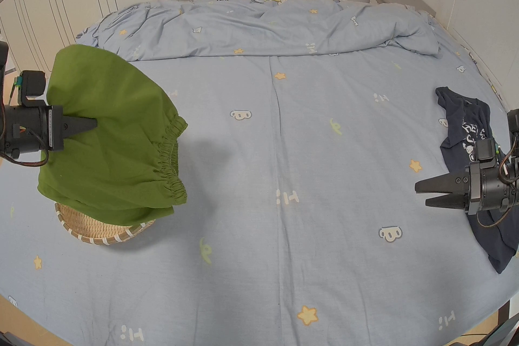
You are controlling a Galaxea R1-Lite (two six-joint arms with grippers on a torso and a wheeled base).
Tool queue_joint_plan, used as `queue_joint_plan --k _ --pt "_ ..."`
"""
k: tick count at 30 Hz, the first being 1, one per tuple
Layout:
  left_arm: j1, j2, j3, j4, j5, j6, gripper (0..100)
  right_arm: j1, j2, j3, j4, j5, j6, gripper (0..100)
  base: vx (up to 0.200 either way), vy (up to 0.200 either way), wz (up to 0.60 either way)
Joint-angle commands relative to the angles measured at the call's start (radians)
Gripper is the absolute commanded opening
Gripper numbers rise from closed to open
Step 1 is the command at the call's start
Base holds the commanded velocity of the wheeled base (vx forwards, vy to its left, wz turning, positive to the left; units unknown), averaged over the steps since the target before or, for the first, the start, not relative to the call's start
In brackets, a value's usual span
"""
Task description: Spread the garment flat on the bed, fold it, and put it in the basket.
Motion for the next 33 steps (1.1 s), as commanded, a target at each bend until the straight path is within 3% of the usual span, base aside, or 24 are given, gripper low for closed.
queue_joint_plan --k 1,4,12,15,18,21,22,33 --pt "0.128 0.18 -0.015 -0.001 -0.097 -0.023 0 0.0 -0.021 -0.009 0.0 0.0 0.0 100 0.0 0.0 0.0" --pt "0.2 0.292 -0.029 -0.001 -0.131 -0.037 0 0.003 -0.041 -0.011 0.001 0.0 0.0 100 0.0 0.0 0.0" --pt "0.324 0.493 -0.039 -0.003 -0.111 -0.026 0 0.008 -0.06 -0.009 0.003 0.0 0.0 100 0.0 0.0 0.0" --pt "0.333 0.545 -0.067 -0.006 -0.085 -0.026 0 0.008 -0.06 -0.009 0.003 0.0 0.0 100 0.0 0.0 0.0" --pt "0.344 0.608 -0.105 -0.01 0.015 -0.031 0 0.008 -0.06 -0.008 0.003 0.0 0.0 100 0.0 0.0 0.0" --pt "0.346 0.615 -0.108 -0.01 0.049 -0.032 0 0.008 -0.058 -0.009 0.003 0.0 0.0 100 0.0 0.0 0.0" --pt "0.343 0.602 -0.098 -0.01 0.092 -0.034 0 0.009 -0.055 -0.008 0.003 0.0 0.0 100 0.0 0.0 0.0" --pt "0.278 0.513 -0.044 -0.01 0.099 -0.037 0 0.009 -0.058 -0.006 0.003 0.0 -0.001 100 0.0 0.0 0.0"
